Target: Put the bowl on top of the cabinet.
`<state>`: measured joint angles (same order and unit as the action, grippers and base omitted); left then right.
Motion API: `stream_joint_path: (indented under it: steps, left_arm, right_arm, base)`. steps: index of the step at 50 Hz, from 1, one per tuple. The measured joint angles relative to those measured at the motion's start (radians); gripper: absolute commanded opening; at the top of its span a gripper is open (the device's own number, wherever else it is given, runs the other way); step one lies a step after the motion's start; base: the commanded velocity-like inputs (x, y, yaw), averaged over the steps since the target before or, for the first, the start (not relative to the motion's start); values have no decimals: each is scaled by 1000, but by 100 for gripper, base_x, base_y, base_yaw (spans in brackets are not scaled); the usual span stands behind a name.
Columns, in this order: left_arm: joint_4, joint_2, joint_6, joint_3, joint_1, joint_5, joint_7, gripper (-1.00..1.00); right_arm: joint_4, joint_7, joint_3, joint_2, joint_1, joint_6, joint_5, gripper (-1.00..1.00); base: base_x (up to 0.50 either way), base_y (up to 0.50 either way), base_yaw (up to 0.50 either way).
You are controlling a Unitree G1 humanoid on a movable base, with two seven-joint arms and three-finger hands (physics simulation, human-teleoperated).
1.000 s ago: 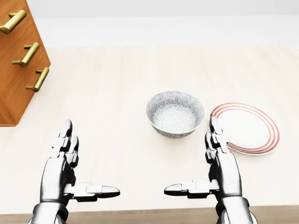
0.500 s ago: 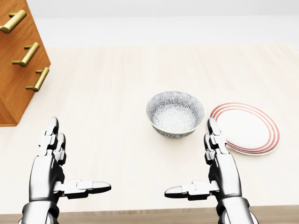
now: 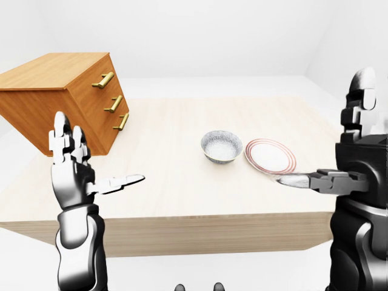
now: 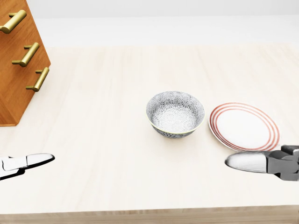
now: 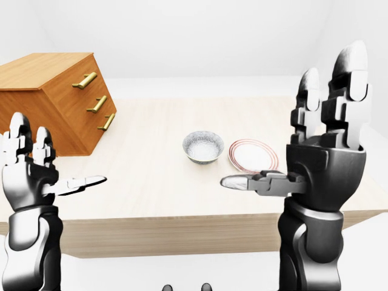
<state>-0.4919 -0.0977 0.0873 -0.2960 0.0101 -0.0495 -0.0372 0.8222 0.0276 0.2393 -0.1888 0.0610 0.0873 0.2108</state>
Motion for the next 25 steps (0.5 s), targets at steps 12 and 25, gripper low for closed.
stream_joint_path:
  steps: [12,25]
  left_arm:
    - [-85,-11,0,-55,2,-21,0,100]
    - [-110,-16,0,-73,2,-31,-3,100]
  right_arm:
    - [150,152,82,-163,-11,0,224,100]
    - [197,249,102,-258,-27,0,353,100]
  base:
    - [0,0,0]
    - [29,0,0]
